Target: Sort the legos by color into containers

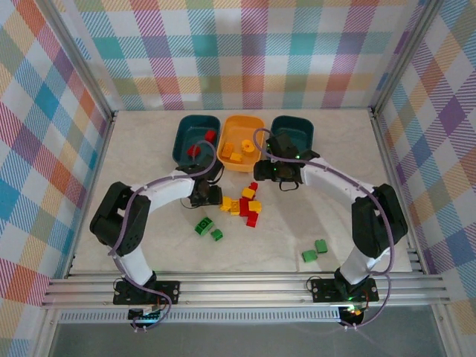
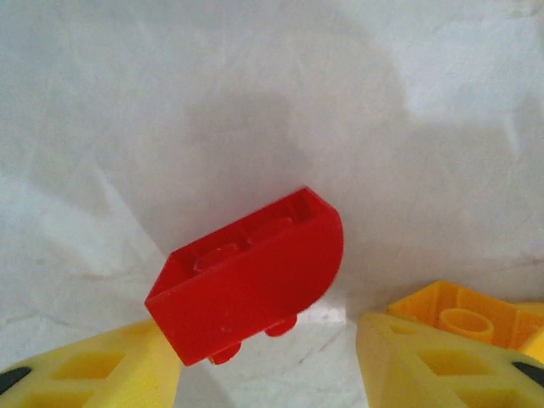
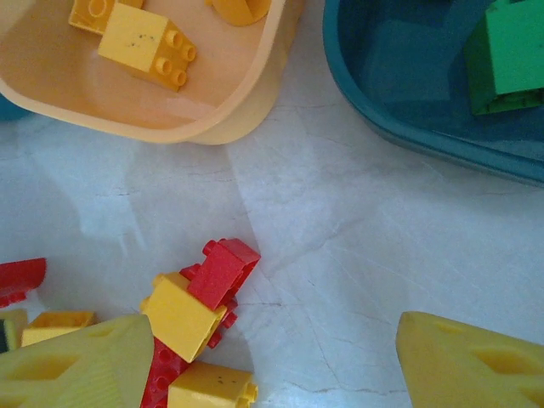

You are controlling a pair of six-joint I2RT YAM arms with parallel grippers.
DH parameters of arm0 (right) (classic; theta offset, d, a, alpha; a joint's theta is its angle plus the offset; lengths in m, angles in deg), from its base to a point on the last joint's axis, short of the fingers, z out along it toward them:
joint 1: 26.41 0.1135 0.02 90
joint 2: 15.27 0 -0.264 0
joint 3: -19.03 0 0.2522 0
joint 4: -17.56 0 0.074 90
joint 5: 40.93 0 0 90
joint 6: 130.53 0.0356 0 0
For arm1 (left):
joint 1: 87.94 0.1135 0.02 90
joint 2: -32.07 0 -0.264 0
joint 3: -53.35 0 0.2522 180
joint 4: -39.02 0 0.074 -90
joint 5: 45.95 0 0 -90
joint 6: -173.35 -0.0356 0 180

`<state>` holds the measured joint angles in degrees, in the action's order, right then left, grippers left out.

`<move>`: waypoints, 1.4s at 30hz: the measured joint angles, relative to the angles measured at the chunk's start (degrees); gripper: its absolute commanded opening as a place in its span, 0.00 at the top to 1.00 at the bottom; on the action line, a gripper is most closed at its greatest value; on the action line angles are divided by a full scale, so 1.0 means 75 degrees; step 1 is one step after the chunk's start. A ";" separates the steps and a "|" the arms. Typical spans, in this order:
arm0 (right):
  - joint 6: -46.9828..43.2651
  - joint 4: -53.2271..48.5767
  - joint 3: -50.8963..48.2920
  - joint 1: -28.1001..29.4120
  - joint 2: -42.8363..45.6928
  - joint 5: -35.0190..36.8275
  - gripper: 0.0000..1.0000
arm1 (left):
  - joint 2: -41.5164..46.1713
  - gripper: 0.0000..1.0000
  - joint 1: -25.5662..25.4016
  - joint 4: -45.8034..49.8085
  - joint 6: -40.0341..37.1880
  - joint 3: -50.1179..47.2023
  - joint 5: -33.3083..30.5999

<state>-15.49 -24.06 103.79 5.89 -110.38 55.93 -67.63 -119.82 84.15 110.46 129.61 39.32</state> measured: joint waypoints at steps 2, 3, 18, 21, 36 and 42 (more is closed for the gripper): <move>0.0000 -0.0003 -0.0035 -0.0003 0.0195 0.0009 0.25 | -0.0015 0.44 0.0000 0.0017 -0.0026 0.0093 -0.0079; 0.0000 0.0003 -0.0041 -0.0003 0.0280 0.0009 0.25 | -0.0015 0.44 0.0000 0.0017 -0.0029 0.0128 -0.0096; 0.0152 0.0169 -0.0271 -0.0003 0.0417 -0.0003 0.23 | 0.0085 0.35 0.0000 0.0653 -0.0603 0.1081 -0.0959; 0.0169 0.0198 -0.0341 -0.0003 0.0452 -0.0006 0.23 | -0.0032 0.35 0.0003 0.0341 -0.0970 0.1105 -0.0895; 0.0169 0.0166 -0.0775 -0.0003 0.1134 0.0000 0.21 | -0.0720 0.36 0.0020 -0.0583 -0.1594 0.0871 -0.0460; 0.0172 0.0172 -0.0842 -0.0003 0.1142 0.0000 0.21 | -0.0711 0.37 0.0070 -0.0848 -0.1530 0.0428 -0.0527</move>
<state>-14.20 -22.77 97.47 5.87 -101.81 55.93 -72.96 -119.29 77.79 98.99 132.82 35.37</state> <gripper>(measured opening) 0.789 0.636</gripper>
